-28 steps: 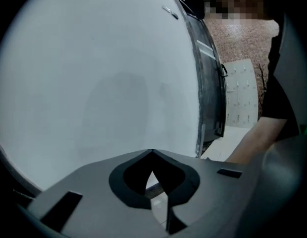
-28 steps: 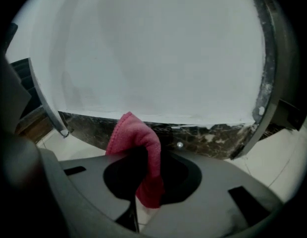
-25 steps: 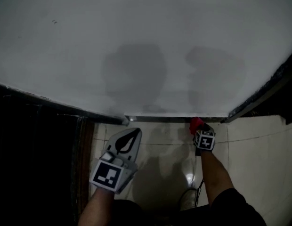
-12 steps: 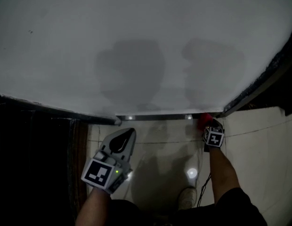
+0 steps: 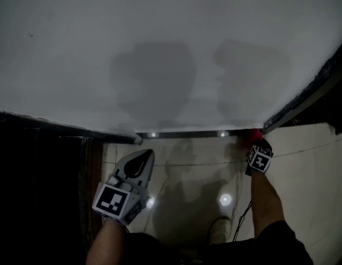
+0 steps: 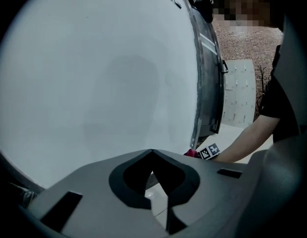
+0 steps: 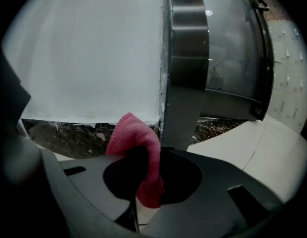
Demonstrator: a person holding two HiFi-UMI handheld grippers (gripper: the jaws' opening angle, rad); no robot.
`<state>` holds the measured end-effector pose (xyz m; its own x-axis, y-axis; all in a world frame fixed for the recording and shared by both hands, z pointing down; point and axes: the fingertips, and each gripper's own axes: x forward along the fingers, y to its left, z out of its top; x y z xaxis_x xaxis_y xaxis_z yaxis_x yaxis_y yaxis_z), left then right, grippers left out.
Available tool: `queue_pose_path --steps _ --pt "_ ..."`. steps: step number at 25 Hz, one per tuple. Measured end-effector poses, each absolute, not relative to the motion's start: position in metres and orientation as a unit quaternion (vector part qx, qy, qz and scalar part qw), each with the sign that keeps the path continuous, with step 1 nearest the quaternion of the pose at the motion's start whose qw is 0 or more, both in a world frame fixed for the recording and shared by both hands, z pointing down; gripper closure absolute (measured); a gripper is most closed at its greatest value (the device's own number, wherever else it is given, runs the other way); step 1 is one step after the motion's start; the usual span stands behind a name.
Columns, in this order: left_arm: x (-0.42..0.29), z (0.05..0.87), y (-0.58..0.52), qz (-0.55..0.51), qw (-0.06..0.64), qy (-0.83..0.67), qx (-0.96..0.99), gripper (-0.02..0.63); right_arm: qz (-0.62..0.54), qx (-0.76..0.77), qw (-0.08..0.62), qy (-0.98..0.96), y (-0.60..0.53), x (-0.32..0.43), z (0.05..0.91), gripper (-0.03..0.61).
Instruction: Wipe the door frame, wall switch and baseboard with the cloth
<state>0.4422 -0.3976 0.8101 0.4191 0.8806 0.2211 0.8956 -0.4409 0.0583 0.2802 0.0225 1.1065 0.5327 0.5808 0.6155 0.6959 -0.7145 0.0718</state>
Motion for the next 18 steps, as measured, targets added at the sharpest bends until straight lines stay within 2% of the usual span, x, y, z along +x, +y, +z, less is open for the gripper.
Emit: queue_pose_path --steps 5,10,14,18 --pt "0.447 0.807 -0.401 -0.121 0.020 -0.512 -0.850 0.620 -0.324 -0.882 0.086 -0.332 0.002 0.287 1.107 0.520" --pt "0.456 0.790 -0.417 -0.110 -0.031 -0.503 -0.856 0.620 -0.349 -0.918 0.026 -0.189 -0.111 0.344 1.115 0.520" --pt "0.448 0.785 -0.424 -0.092 0.009 -0.510 -0.855 0.620 -0.330 -0.943 -0.011 -0.053 -0.220 0.402 1.108 0.520" --pt "0.448 0.786 -0.441 -0.096 0.020 -0.504 -0.858 0.620 -0.310 -0.951 -0.004 0.023 -0.299 0.439 1.100 0.520"
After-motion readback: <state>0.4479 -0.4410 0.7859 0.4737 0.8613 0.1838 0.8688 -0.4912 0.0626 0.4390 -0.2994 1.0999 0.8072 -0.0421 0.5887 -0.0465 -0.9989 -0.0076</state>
